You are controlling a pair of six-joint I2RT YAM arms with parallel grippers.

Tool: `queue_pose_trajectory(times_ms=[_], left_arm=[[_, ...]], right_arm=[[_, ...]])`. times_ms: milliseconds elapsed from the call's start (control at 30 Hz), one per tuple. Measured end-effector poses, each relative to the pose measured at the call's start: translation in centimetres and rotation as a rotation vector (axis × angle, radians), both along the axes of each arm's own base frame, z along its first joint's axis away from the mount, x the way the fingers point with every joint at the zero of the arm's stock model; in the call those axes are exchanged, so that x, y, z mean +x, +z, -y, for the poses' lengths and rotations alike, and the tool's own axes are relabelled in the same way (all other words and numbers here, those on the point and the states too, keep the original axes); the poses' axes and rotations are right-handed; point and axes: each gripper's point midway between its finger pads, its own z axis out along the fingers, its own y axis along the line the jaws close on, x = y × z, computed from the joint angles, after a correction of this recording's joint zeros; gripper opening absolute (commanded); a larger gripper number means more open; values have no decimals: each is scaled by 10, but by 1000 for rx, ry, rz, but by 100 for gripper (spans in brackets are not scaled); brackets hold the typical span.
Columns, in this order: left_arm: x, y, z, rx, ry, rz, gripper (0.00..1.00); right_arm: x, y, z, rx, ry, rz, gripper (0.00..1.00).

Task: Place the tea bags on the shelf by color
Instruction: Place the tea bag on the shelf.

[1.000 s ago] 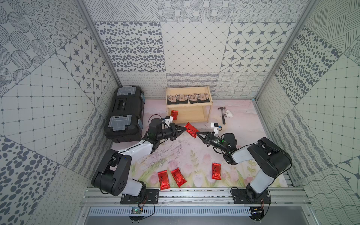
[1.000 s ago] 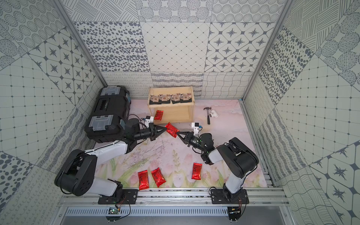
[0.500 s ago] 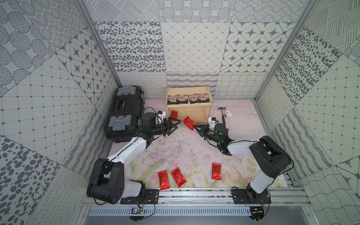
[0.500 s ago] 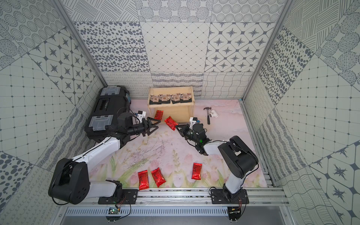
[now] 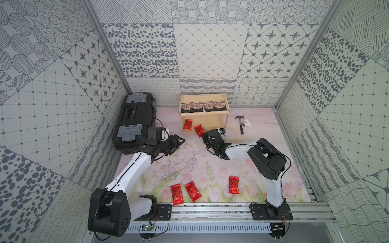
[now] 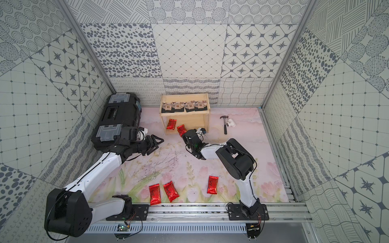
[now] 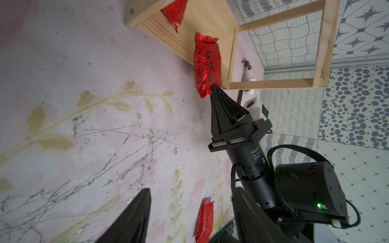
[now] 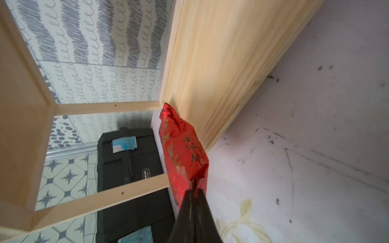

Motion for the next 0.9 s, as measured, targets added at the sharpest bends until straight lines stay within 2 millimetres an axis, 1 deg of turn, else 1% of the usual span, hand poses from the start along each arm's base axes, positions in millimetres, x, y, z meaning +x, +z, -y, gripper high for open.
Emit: queue_pose_trajectory(times_ms=[100, 200, 300, 400, 567, 733, 900], left_arm=[[-5, -6, -3, 31, -5, -22, 65], [-10, -11, -4, 44, -13, -44, 65], [-15, -12, -5, 51, -21, -50, 65], [-19, -12, -5, 55, -24, -56, 65], [-22, -12, -6, 59, -27, -57, 65], [-23, -12, -6, 63, -31, -56, 65], [-23, -13, -6, 65, -34, -56, 65]], right_arm=[[10, -5, 2, -18, -54, -9, 0], [21, -2, 4, -33, -106, -2, 0], [32, 0, 3, -36, -148, 5, 0], [42, -4, 1, -39, -172, 2, 0], [53, -15, -7, -52, -189, -16, 0], [63, -13, -16, -35, -196, -13, 0], [67, -18, -23, -17, -198, -23, 0]])
